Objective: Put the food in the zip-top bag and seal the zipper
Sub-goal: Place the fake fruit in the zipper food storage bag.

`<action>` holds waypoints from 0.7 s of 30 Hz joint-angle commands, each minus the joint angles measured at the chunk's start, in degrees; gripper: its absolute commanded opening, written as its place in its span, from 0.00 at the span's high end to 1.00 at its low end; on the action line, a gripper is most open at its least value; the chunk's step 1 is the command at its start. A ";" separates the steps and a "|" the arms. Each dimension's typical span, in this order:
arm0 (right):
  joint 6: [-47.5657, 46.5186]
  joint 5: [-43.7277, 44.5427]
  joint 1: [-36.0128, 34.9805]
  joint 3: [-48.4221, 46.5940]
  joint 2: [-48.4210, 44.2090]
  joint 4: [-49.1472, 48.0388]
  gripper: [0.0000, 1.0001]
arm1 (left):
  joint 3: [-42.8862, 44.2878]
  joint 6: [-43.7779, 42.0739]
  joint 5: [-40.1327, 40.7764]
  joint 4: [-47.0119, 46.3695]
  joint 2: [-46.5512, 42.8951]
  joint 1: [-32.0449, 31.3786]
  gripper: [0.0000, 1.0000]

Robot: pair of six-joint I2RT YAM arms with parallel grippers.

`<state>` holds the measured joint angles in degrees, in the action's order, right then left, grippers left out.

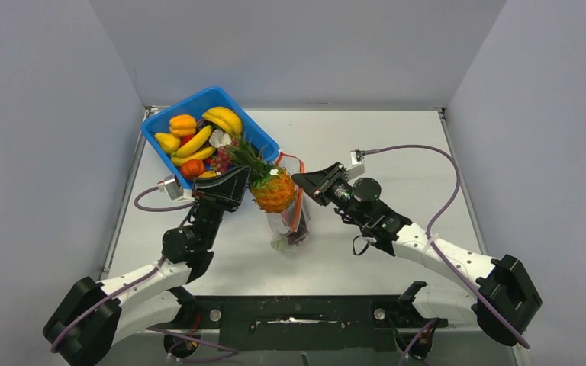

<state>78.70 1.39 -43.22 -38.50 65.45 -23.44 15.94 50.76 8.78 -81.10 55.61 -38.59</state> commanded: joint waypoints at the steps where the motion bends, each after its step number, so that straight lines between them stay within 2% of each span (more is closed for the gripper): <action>1: 3.38 -3.61 -0.65 -1.37 0.69 -9.94 1.00 | 1.62 -1.73 -1.65 -12.00 4.56 -0.46 1.00; 6: 4.85 -4.77 -0.65 -0.53 -0.53 -12.08 1.00 | -0.03 -7.30 -2.01 -12.74 6.65 -0.87 1.00; 14: 2.41 -4.98 -0.68 -2.45 -3.26 -9.00 1.00 | -1.87 -18.85 -0.13 2.23 1.34 -1.45 1.00; 21: 2.34 -4.82 -0.95 -2.37 -2.50 -9.13 1.00 | -2.55 -23.73 1.39 8.86 -2.09 -2.13 1.00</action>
<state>80.88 -2.17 -43.35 -37.89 64.99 -25.39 13.47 33.12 9.23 -78.96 54.28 -40.10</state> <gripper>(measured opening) 0.031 0.188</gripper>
